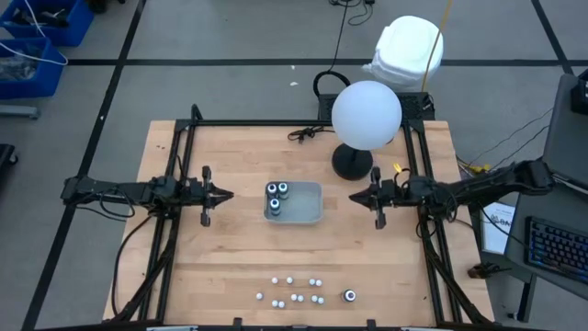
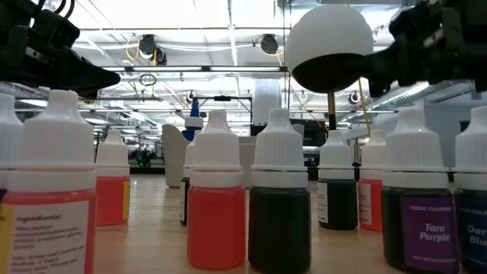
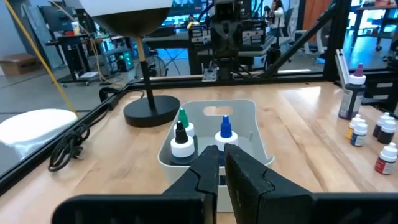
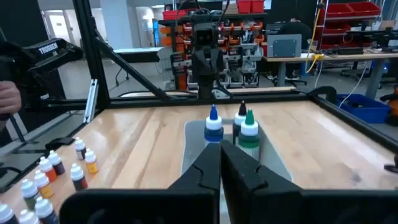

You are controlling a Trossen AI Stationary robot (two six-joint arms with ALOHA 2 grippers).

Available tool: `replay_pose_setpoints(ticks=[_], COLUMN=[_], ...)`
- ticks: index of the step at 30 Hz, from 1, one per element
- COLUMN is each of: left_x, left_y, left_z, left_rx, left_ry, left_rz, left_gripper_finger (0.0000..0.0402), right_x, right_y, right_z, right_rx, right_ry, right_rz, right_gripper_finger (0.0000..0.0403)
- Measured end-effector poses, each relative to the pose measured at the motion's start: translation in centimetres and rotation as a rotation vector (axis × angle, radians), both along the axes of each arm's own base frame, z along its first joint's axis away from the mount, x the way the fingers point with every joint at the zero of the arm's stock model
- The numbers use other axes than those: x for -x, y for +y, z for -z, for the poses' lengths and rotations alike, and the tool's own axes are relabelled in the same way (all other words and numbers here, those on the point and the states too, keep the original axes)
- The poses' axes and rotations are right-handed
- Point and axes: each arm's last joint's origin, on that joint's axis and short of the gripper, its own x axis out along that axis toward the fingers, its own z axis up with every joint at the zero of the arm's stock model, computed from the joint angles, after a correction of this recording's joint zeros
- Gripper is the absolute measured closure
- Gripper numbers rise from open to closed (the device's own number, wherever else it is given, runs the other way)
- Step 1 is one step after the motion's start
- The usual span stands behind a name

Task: Pick & Place food coloring
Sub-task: Put the big purple food coloring bottle into the gray bin

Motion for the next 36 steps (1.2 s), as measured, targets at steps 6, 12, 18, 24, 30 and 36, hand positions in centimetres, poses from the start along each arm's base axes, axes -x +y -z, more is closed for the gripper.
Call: replay_pose_setpoints(ticks=[6,12,18,24,30,36], left_x=[0.0,0.0,0.0,0.0,0.0,0.0], left_y=[0.0,-0.1,-0.3,-0.3,-0.3,-0.3], left_z=[0.1,0.1,0.0,0.0,0.0,0.0], left_rx=[0.013,0.011,0.009,0.008,0.004,0.008], left_ry=[0.005,0.007,0.000,0.000,0.000,0.000], left_rz=[0.000,0.047,0.097,0.097,0.097,0.097], left_gripper_finger=[0.0366,0.0366,0.0366,0.0366,0.0366,0.0366], right_x=[0.5,0.5,0.5,0.6,0.1,-0.8], right_y=[0.0,0.0,0.0,0.3,2.3,5.3], right_z=[0.9,1.0,1.0,1.0,-0.4,-2.0], right_rx=[-0.002,-0.001,-0.001,0.040,0.056,0.052], right_ry=[0.008,0.007,0.009,0.005,-0.041,0.004], right_rz=[0.000,0.002,0.002,-0.107,-0.275,-0.424], right_gripper_finger=[0.0402,0.0402,0.0402,0.0399,0.0390,0.0335])
